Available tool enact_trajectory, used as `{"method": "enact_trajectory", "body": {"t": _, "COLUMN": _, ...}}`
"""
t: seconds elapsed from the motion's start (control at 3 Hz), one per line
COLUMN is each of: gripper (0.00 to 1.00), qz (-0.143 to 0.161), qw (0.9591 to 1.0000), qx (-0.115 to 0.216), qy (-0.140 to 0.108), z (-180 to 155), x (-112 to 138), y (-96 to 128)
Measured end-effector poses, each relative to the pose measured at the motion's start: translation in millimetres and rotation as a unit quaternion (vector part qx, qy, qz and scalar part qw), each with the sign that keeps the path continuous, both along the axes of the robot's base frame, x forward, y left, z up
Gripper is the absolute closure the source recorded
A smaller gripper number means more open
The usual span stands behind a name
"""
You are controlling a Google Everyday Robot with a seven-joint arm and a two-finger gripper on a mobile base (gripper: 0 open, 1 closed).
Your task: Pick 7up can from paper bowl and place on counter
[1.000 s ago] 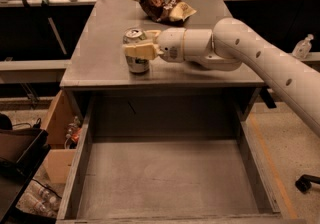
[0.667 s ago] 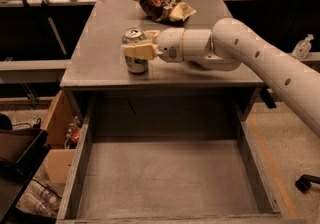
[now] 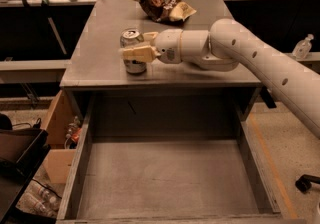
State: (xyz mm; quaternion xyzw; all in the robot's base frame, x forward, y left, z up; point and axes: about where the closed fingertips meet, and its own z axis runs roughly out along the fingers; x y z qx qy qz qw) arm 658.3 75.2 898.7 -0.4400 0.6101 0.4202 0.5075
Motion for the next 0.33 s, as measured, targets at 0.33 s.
{"method": "enact_trajectory", "body": {"t": 0.33, "gripper": 0.00, "qz": 0.002, "qw": 1.0000, "qx": 0.000, "qy": 0.000, "z": 0.2, "x": -0.8, "y": 2.7}}
